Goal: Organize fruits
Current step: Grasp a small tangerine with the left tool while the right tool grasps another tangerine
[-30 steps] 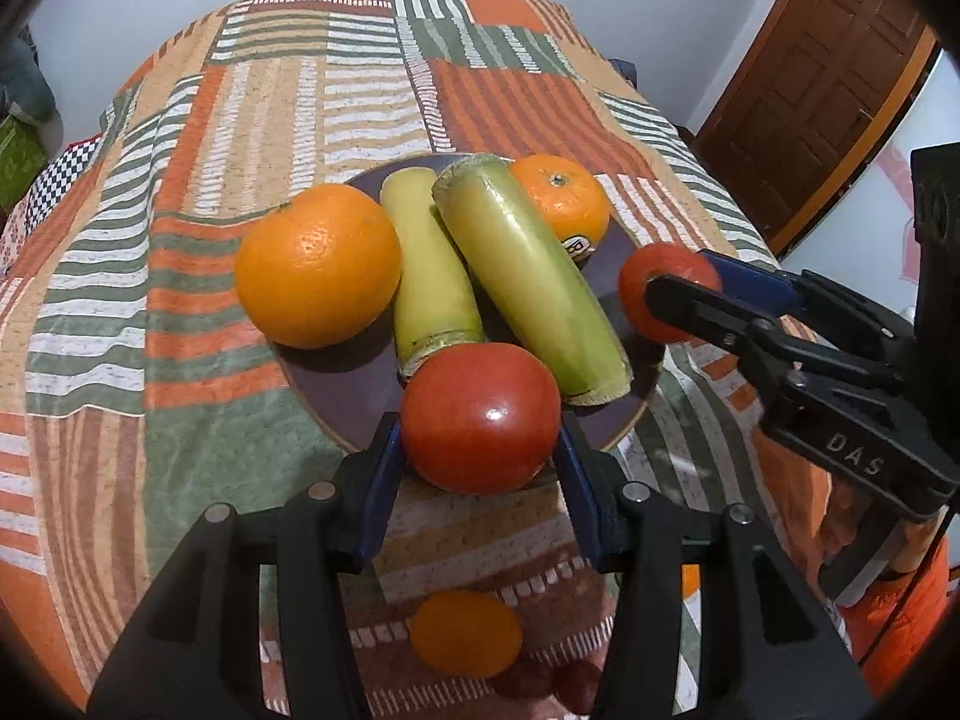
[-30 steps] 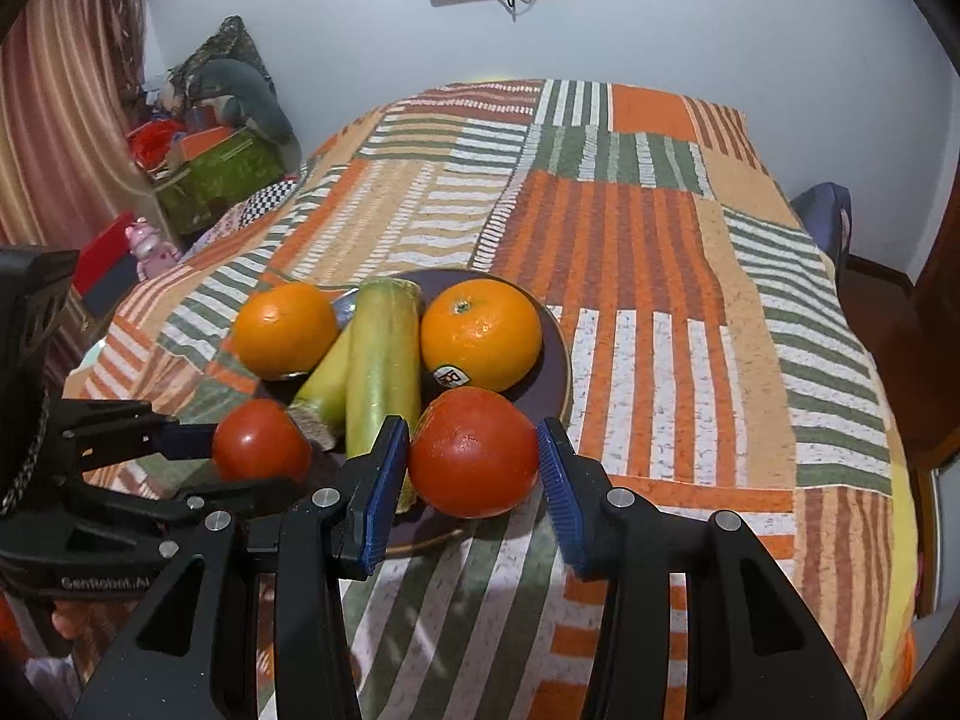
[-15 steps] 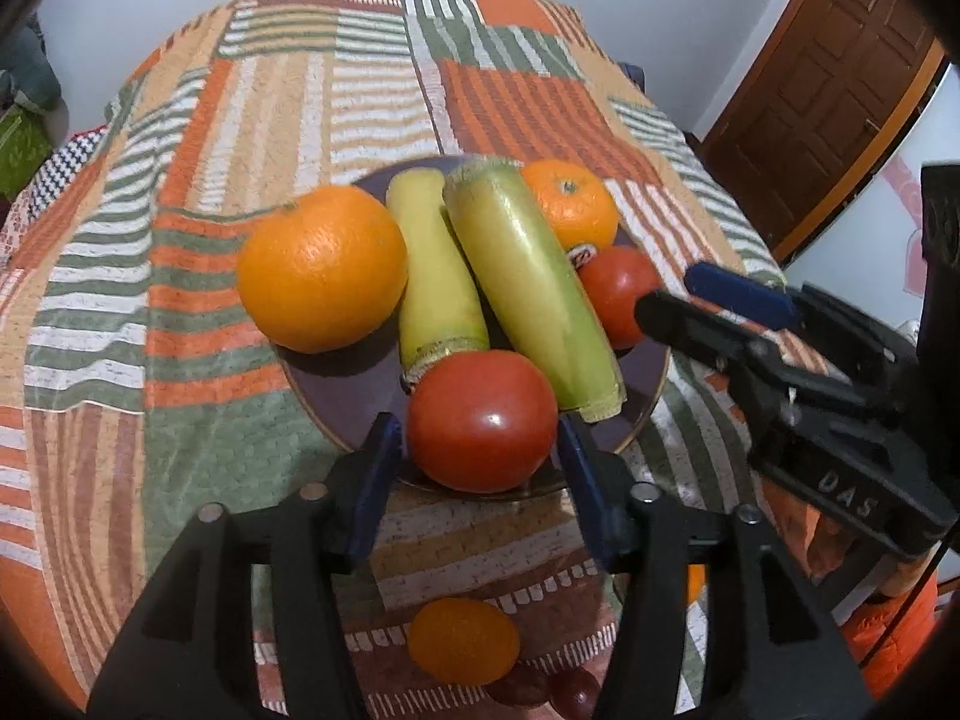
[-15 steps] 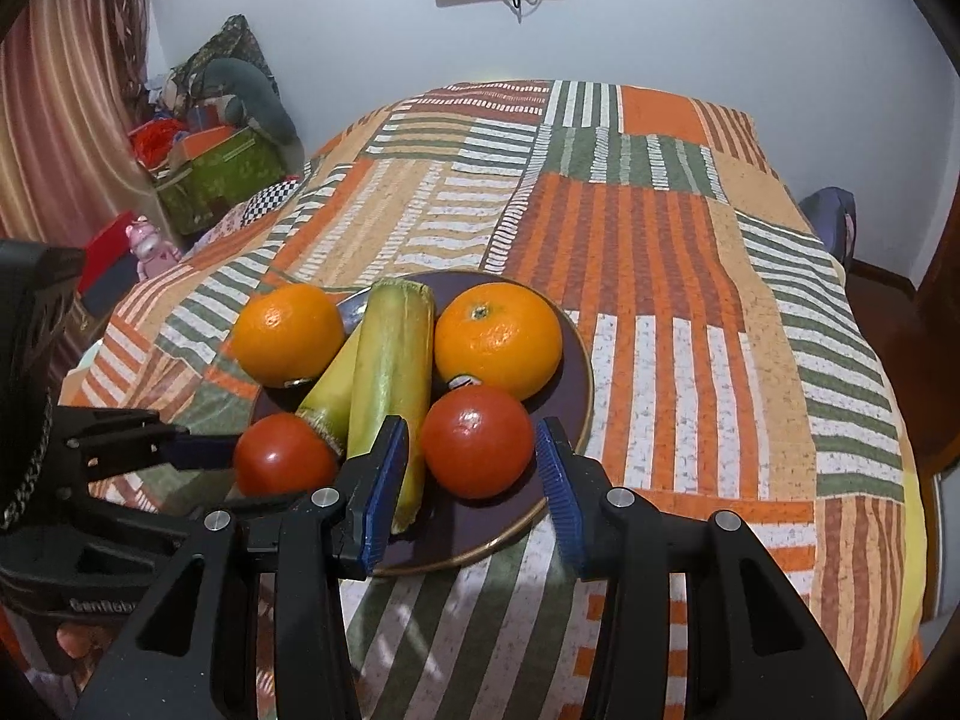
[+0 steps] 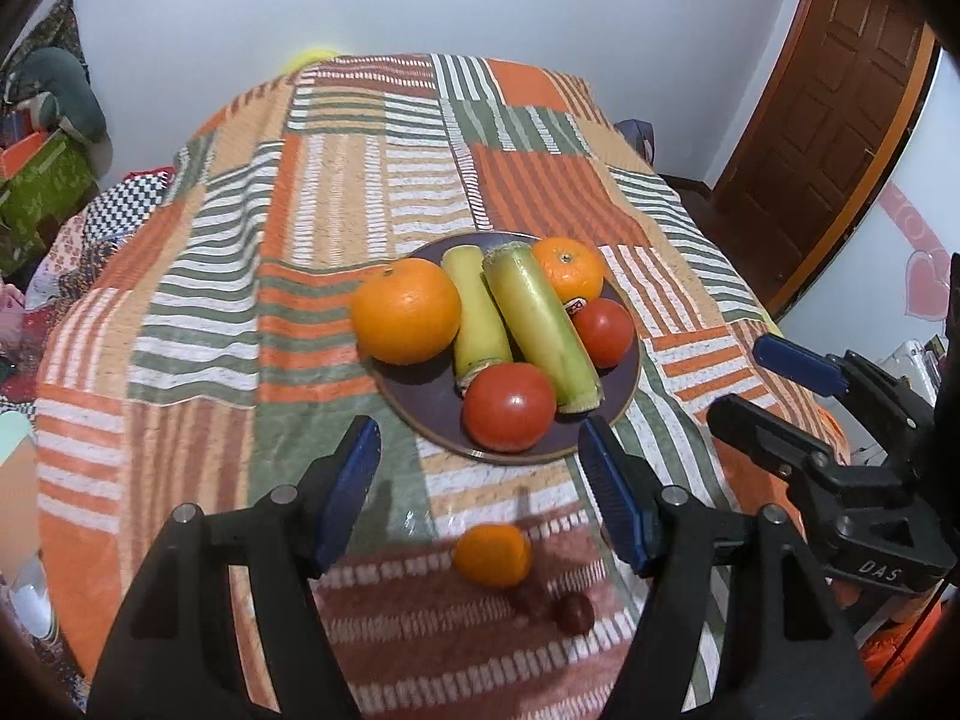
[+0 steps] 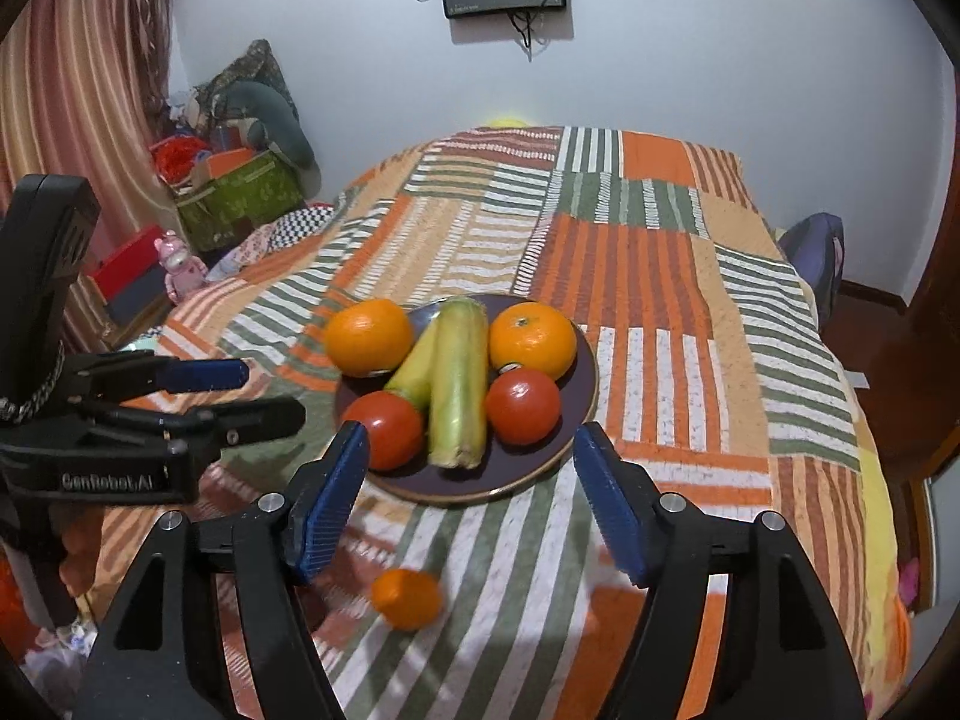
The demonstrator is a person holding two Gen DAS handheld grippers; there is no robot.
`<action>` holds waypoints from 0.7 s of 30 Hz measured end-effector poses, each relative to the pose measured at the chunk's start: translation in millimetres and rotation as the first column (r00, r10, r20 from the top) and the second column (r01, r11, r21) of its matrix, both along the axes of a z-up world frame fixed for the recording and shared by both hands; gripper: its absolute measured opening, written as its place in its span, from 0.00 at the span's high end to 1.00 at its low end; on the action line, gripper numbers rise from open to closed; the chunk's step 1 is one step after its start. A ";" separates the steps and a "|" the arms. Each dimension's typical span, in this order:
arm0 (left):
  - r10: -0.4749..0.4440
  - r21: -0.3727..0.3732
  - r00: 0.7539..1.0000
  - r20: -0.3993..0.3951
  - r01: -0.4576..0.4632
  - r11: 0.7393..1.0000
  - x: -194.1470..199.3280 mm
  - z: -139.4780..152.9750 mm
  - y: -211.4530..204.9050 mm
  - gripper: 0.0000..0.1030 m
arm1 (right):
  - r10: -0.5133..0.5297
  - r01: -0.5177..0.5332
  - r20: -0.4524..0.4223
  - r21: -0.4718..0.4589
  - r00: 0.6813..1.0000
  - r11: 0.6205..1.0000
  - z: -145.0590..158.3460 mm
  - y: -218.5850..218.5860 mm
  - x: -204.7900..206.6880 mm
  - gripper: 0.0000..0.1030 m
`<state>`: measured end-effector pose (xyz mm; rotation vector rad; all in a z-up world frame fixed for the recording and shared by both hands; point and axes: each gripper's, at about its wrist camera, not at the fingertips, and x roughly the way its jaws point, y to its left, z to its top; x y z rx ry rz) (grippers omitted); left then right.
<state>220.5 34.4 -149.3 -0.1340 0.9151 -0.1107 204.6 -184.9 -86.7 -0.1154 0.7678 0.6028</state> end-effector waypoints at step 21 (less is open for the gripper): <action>-0.055 -0.018 0.993 -0.105 0.054 0.998 -36.6 -55.8 -1.2 0.41 | -0.001 -0.004 -0.177 -0.027 0.984 1.000 -61.0 10.5 -35.9 0.38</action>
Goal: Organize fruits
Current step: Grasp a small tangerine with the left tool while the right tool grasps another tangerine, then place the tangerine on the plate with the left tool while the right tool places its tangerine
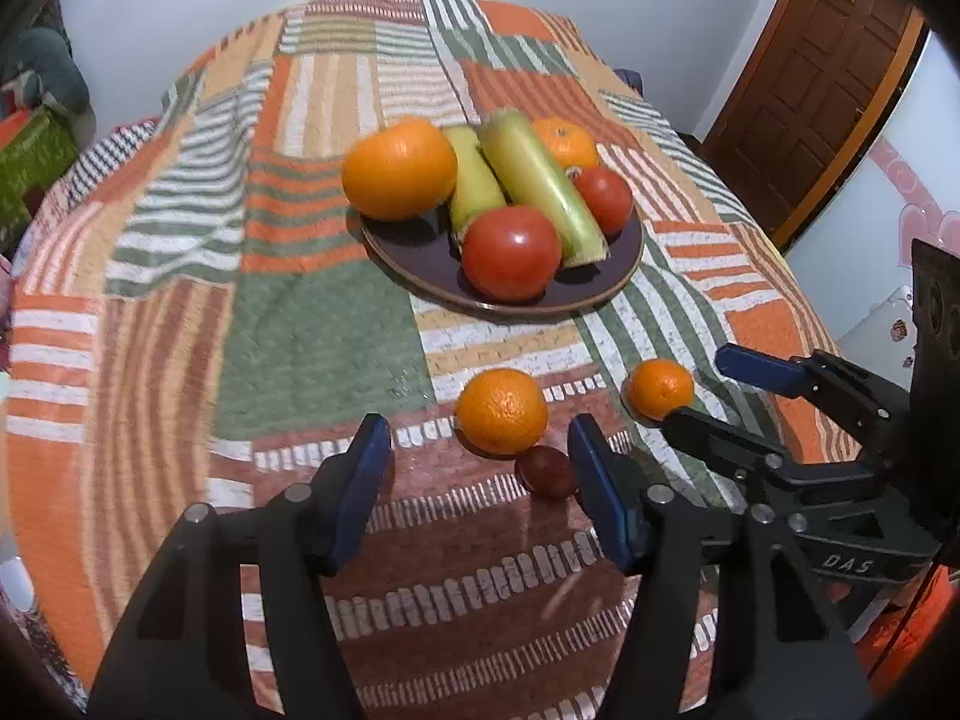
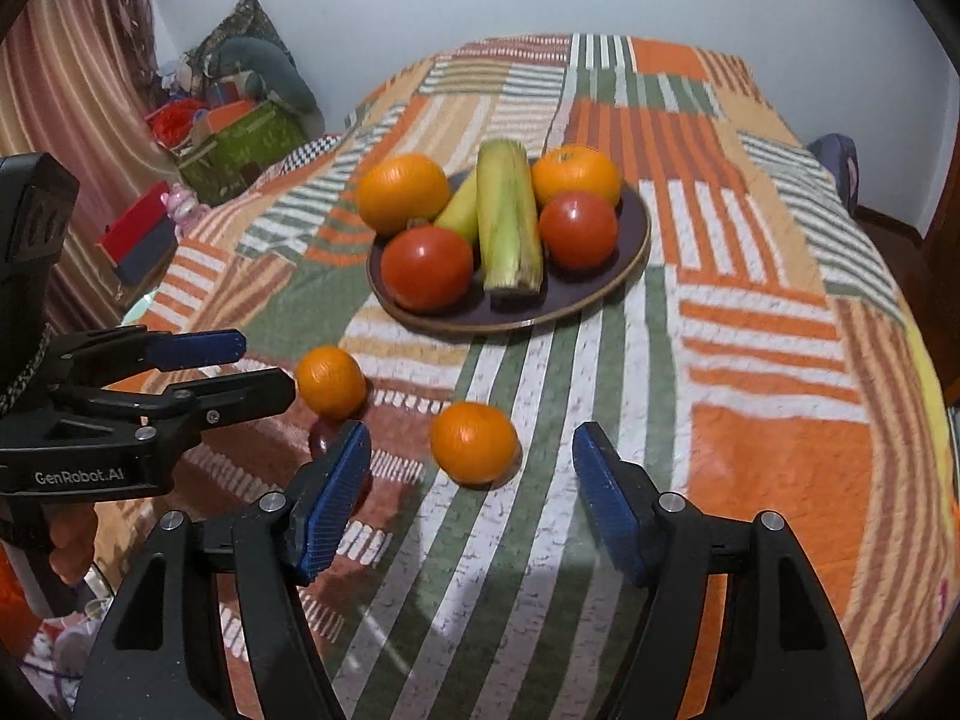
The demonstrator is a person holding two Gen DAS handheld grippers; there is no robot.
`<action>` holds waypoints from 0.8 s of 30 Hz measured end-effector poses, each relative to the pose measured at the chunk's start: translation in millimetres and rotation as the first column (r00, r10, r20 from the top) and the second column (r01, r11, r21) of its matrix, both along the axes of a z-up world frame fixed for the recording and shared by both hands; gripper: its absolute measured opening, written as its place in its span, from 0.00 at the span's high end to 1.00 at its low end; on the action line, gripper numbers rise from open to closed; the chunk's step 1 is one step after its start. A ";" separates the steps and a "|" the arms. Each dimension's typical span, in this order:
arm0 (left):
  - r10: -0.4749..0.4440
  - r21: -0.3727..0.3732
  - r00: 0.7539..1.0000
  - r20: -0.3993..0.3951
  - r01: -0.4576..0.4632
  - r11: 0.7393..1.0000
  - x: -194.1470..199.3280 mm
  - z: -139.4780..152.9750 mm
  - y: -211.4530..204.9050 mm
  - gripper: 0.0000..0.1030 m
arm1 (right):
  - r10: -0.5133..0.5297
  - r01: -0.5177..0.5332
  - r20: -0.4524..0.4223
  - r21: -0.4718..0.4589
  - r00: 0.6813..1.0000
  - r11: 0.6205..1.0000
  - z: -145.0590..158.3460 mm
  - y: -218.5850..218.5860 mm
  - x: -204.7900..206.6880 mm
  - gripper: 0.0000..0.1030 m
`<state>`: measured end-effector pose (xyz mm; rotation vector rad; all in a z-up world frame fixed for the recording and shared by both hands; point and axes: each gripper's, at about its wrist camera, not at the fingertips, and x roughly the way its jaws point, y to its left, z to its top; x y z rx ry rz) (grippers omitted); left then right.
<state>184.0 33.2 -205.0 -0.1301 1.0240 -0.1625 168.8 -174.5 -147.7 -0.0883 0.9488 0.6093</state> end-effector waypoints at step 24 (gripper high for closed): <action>-0.051 0.030 0.999 0.017 0.051 0.998 19.7 -9.6 -14.1 0.64 | 0.005 -0.004 -0.016 0.030 1.000 1.000 -4.4 -7.4 9.3 0.68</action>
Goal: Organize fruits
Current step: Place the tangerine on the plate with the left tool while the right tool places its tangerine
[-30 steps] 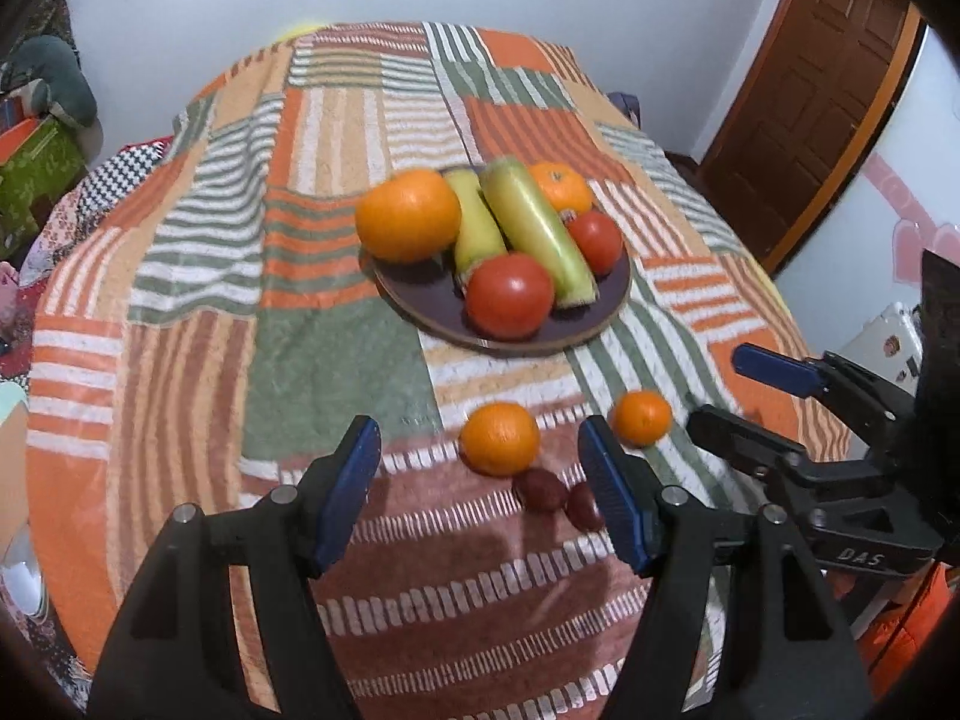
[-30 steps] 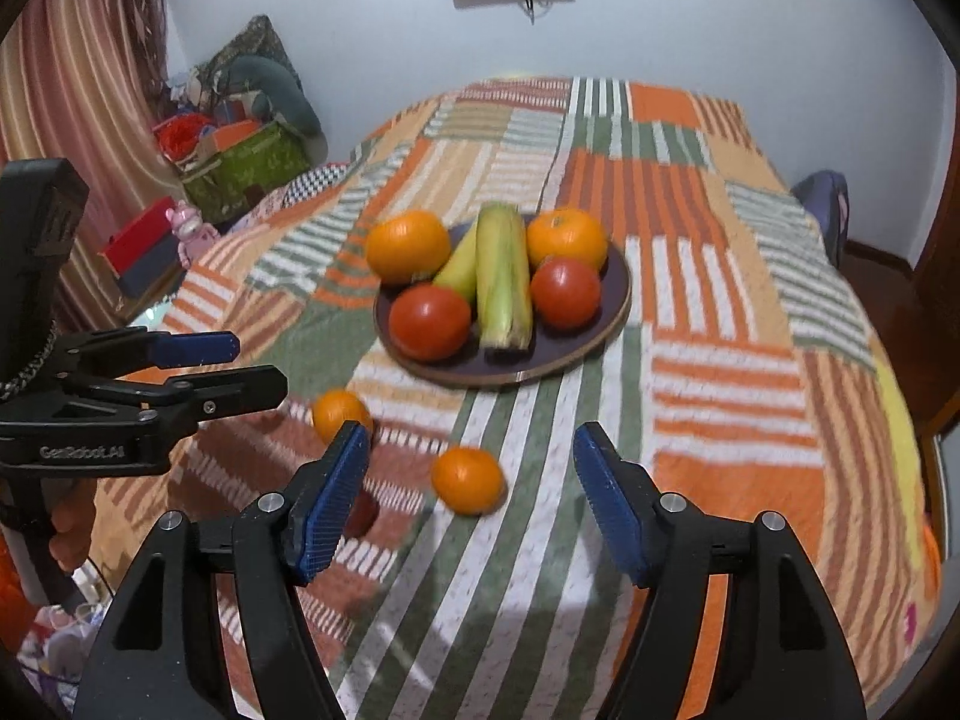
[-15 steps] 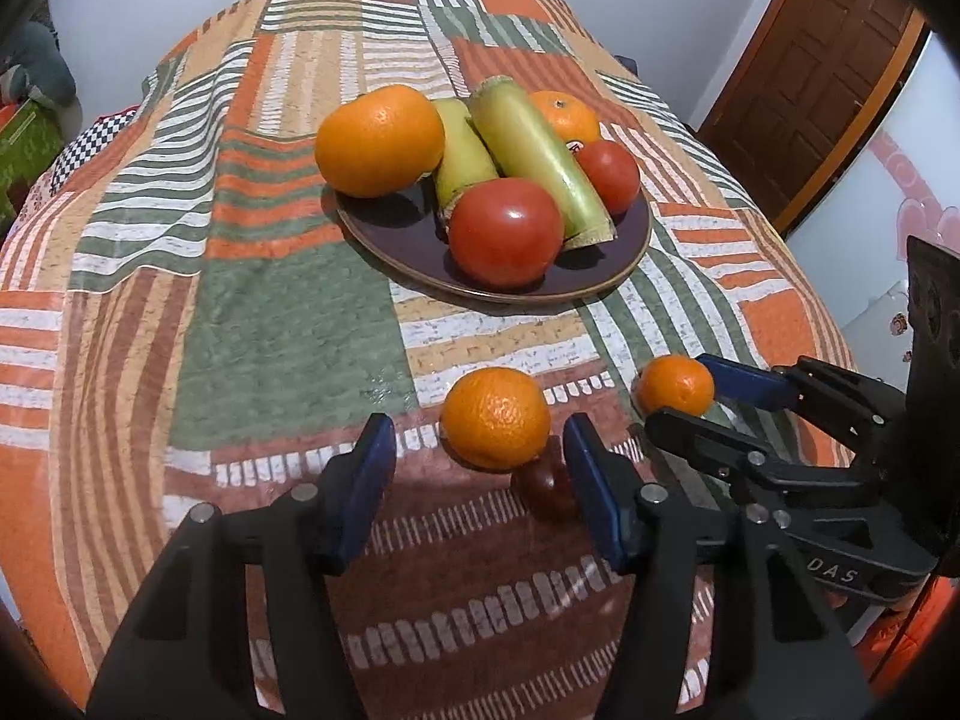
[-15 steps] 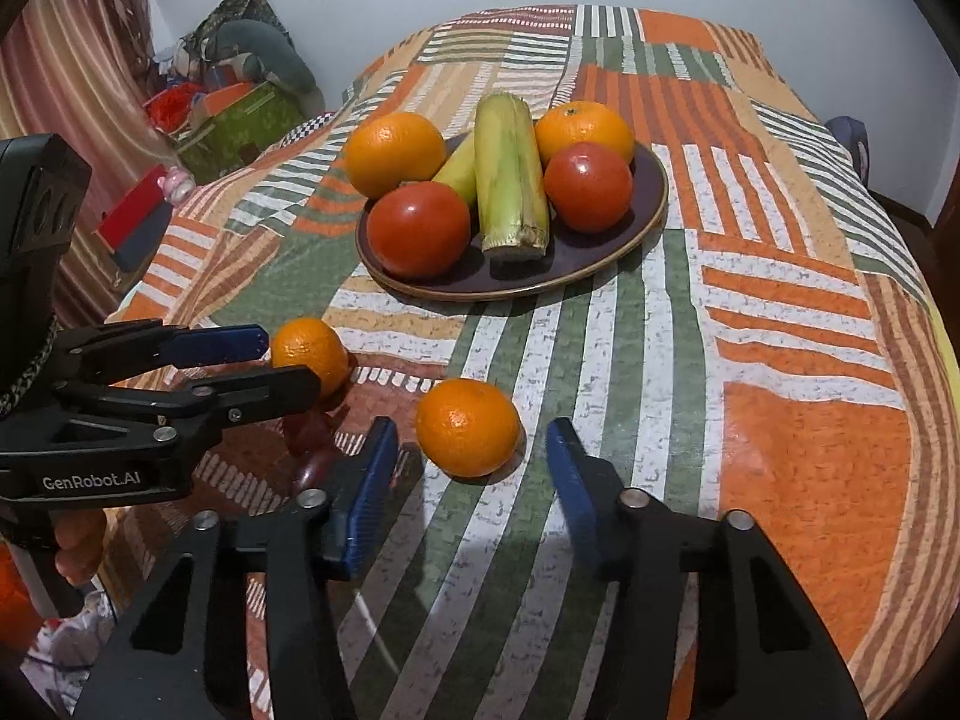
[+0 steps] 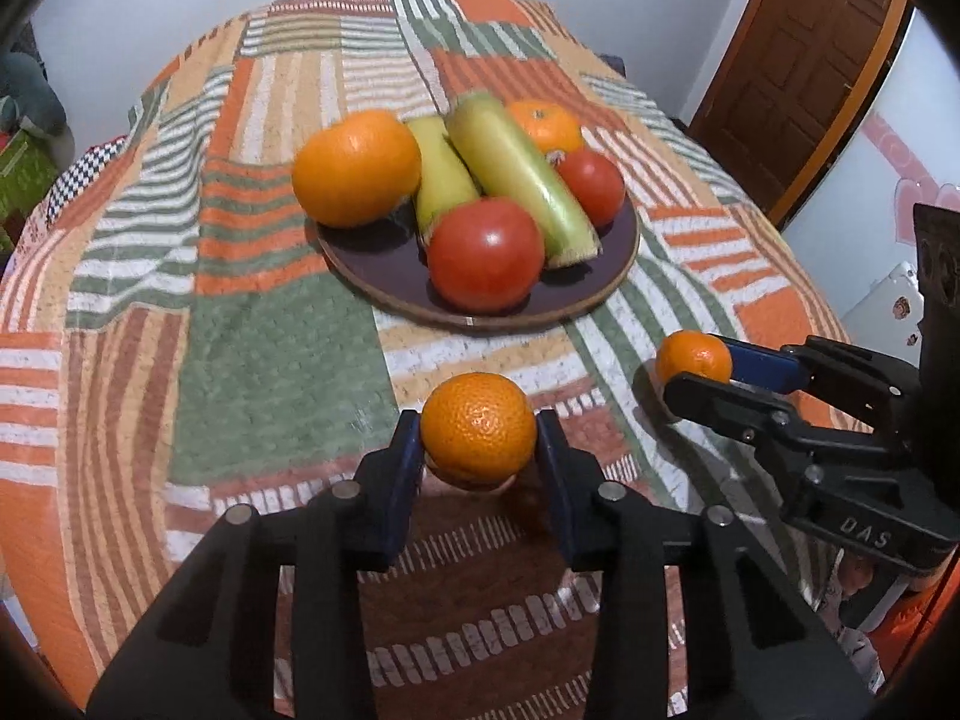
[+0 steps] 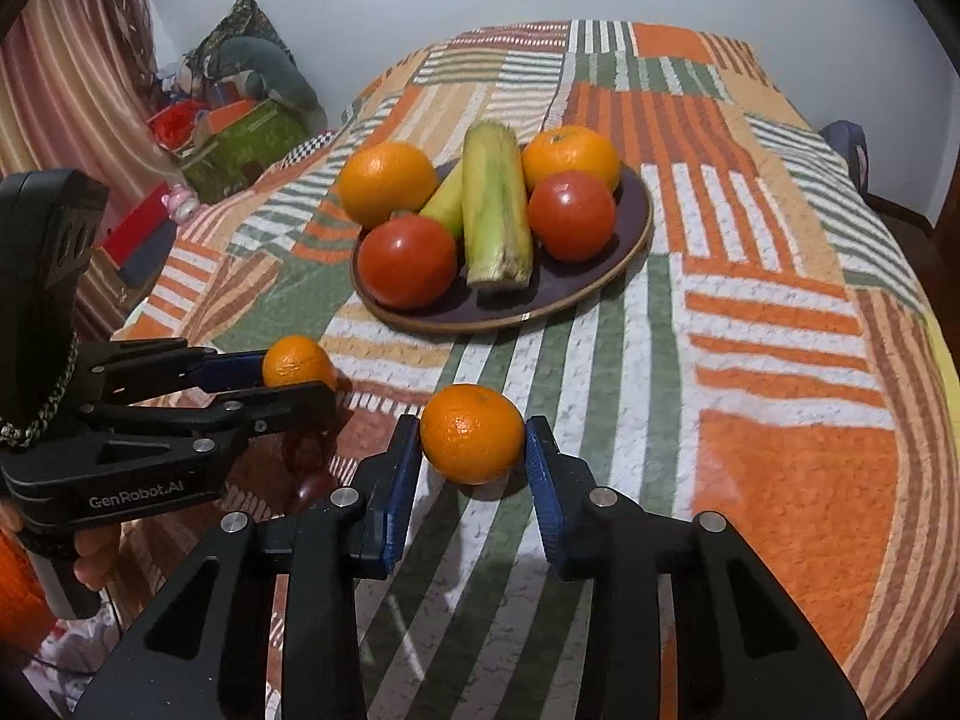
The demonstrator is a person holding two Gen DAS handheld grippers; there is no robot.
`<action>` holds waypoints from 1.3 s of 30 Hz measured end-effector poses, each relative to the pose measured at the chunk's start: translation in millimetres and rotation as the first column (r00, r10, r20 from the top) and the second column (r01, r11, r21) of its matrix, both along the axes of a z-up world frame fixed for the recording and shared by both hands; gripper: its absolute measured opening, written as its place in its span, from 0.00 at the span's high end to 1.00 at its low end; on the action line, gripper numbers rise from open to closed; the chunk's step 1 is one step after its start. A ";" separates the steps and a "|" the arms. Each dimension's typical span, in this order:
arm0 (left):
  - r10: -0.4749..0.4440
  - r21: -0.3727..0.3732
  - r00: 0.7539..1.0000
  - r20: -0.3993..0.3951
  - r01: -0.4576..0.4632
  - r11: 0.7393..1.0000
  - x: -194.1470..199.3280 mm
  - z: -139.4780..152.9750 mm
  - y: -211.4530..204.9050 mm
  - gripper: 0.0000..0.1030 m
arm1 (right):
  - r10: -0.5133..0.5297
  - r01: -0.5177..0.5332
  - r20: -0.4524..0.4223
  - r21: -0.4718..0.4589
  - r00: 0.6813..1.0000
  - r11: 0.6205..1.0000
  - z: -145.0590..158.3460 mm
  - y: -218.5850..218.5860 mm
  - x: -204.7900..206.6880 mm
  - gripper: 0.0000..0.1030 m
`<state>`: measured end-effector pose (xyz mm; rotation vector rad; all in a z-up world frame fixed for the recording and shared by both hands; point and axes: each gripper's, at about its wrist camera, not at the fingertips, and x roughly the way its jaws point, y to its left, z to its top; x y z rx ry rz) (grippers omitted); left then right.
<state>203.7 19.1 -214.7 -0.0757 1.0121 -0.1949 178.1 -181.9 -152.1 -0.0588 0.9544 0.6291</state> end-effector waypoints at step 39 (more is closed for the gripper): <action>0.093 0.046 0.995 0.041 -0.095 0.994 80.2 2.7 30.8 0.61 | 0.005 0.007 0.179 -0.066 0.984 0.998 20.0 41.7 101.2 0.68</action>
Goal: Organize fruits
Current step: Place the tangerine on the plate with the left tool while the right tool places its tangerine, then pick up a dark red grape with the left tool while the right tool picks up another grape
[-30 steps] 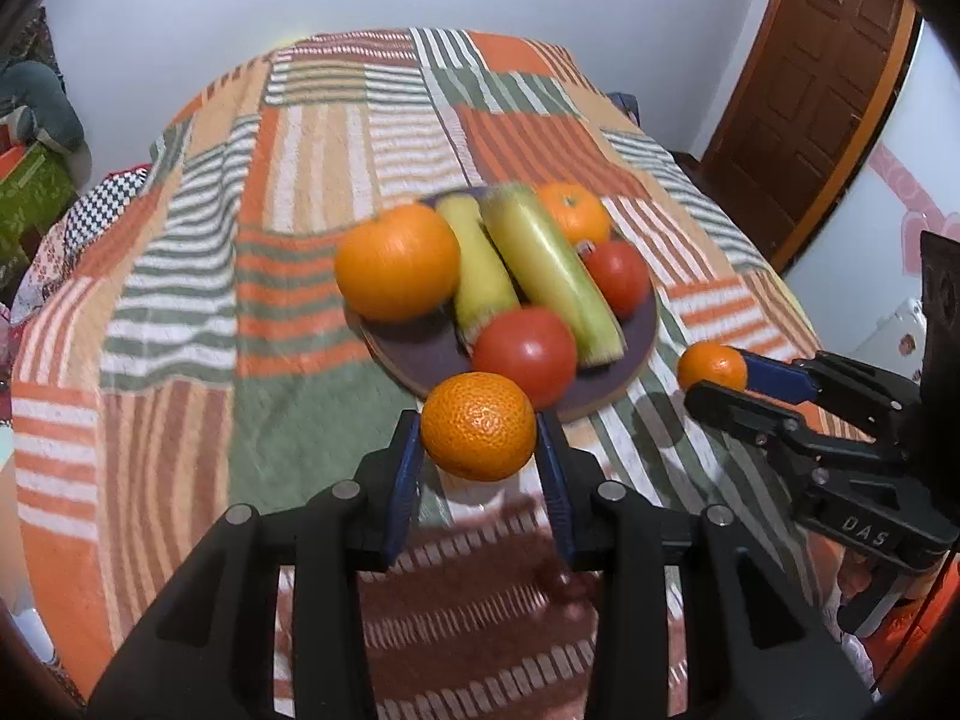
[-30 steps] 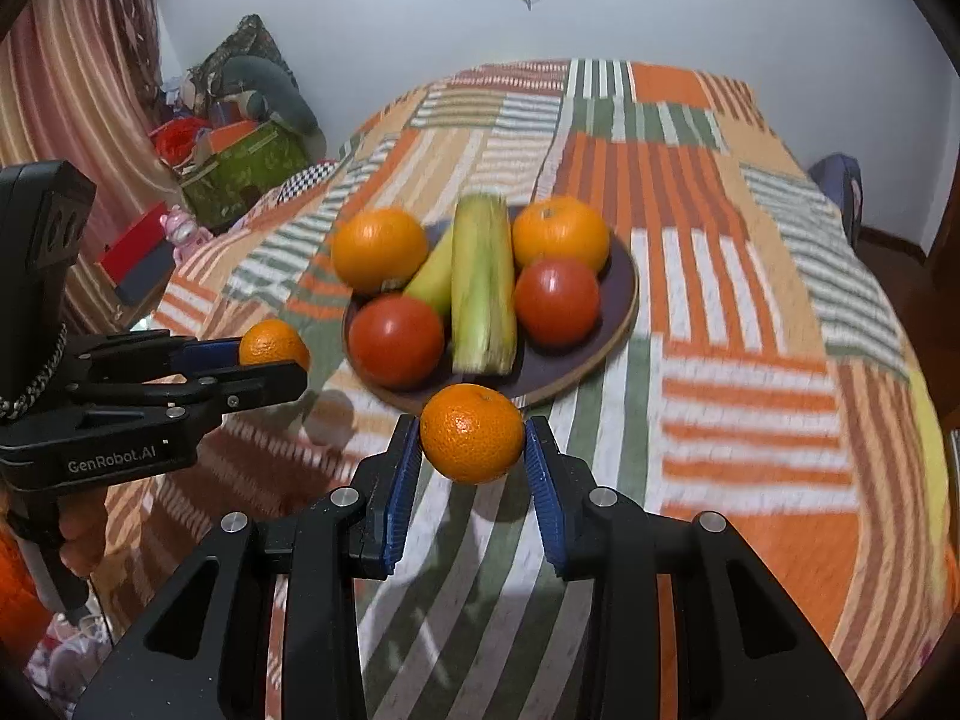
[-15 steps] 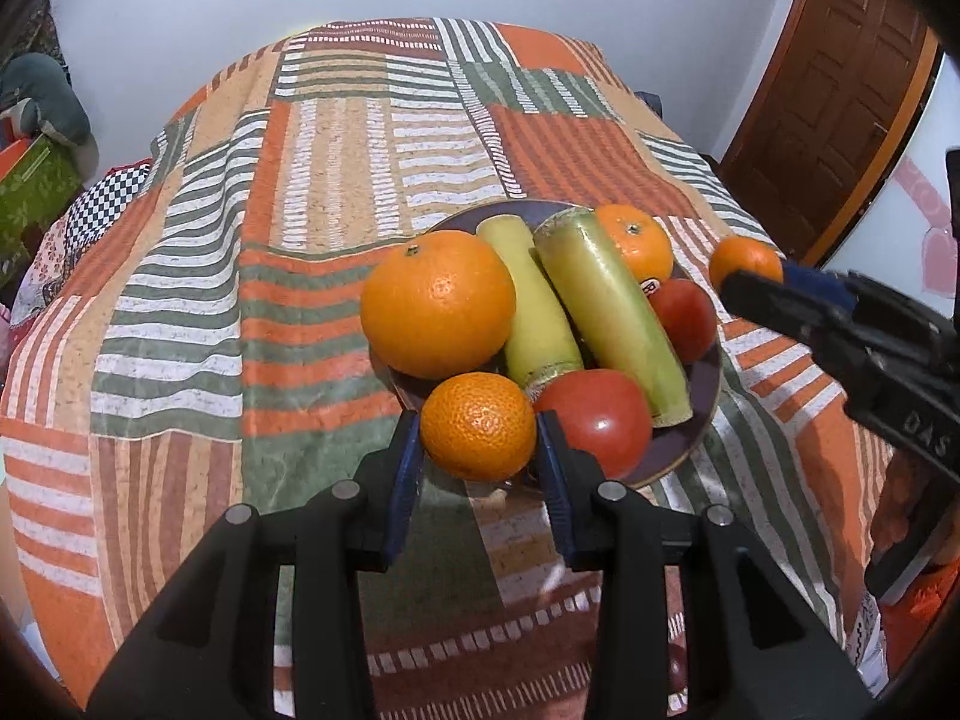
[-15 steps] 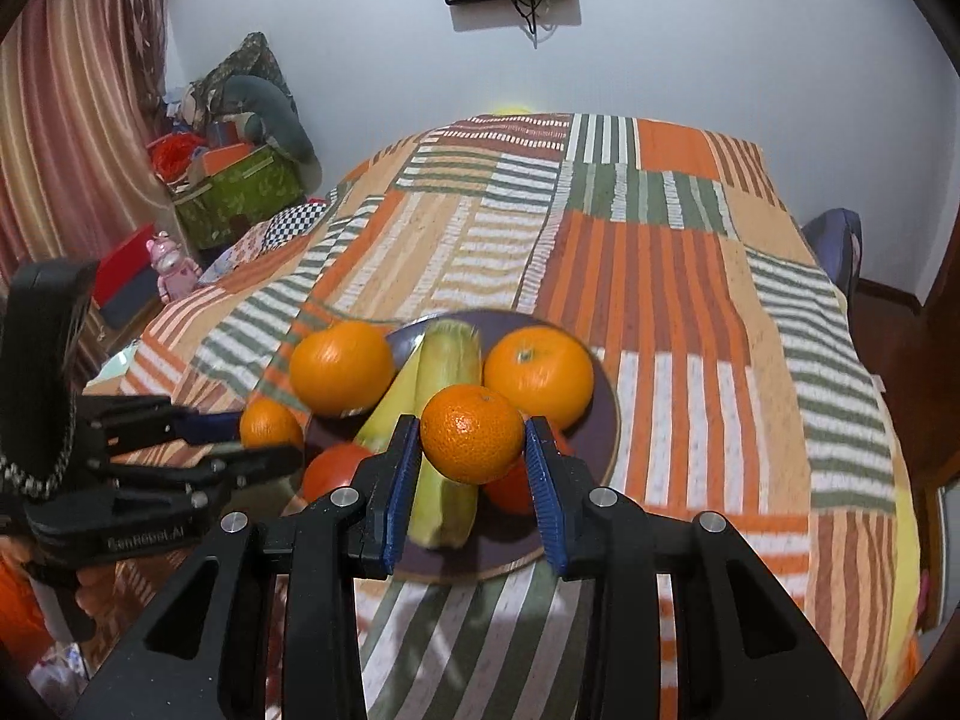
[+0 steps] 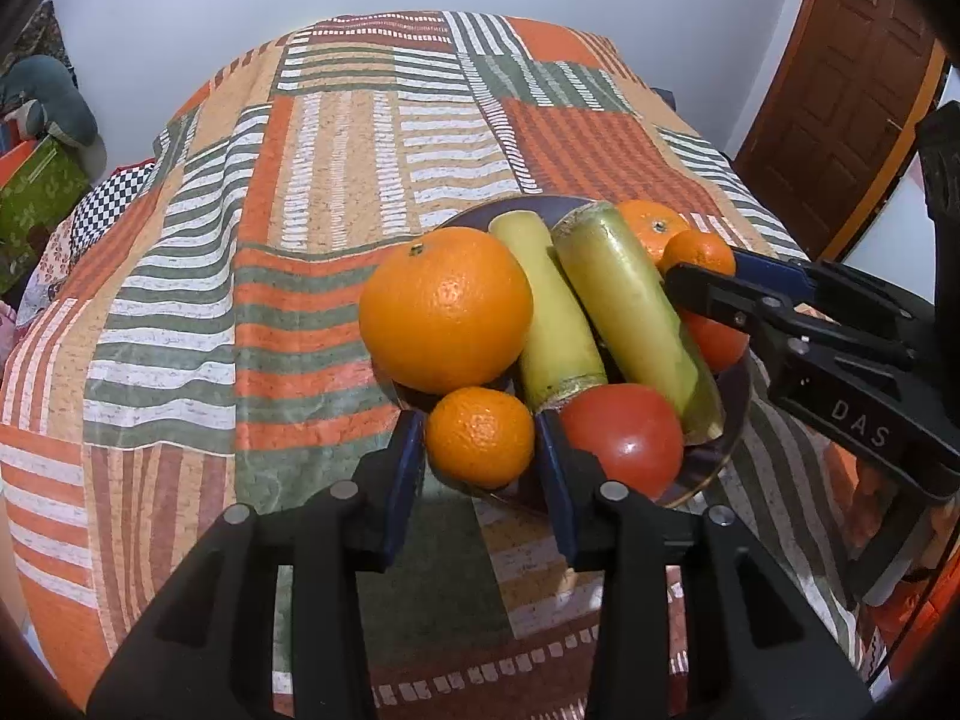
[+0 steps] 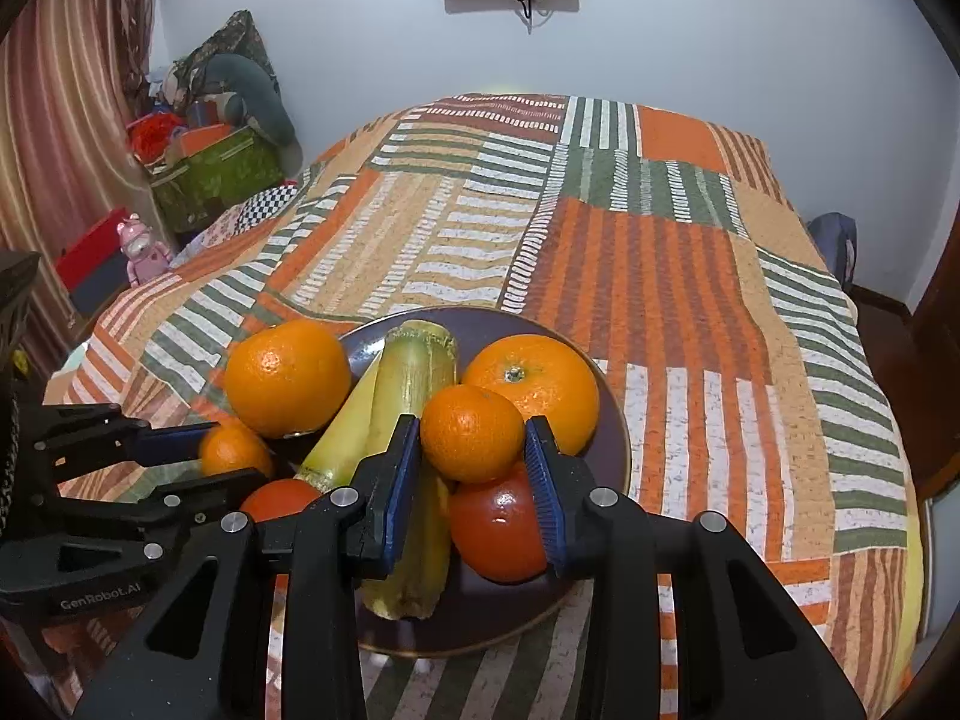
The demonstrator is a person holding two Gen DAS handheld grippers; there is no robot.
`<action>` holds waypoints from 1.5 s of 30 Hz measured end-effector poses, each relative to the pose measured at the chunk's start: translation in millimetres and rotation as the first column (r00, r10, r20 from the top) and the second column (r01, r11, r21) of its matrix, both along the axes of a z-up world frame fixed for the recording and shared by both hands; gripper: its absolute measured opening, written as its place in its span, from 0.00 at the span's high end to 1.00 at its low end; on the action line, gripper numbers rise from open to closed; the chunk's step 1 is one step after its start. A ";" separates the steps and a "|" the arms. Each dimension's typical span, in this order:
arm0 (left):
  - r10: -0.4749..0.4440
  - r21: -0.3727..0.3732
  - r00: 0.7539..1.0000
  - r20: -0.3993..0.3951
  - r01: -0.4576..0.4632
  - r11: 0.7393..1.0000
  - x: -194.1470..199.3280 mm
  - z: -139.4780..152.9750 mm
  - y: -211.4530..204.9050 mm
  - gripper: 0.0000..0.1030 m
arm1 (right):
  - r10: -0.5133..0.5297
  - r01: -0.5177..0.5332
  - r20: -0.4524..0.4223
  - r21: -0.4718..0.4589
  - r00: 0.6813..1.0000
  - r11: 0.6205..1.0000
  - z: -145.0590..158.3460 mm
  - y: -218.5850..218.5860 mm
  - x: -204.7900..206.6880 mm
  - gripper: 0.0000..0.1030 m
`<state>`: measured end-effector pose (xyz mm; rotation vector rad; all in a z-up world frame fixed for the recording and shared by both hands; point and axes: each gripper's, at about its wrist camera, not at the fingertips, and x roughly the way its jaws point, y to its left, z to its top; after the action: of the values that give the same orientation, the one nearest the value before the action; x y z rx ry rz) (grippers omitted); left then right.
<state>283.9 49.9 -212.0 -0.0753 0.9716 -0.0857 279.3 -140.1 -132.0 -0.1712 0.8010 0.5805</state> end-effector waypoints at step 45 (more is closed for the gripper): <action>-0.039 0.002 0.999 0.010 0.039 0.999 -142.6 26.6 4.5 0.40 | 0.110 -0.112 -0.178 -0.003 0.978 0.994 -22.9 3.1 -127.2 0.43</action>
<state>141.3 54.4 -185.4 -0.0541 0.9636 -0.1204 152.1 -137.0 -154.9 -0.1787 0.9731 0.7030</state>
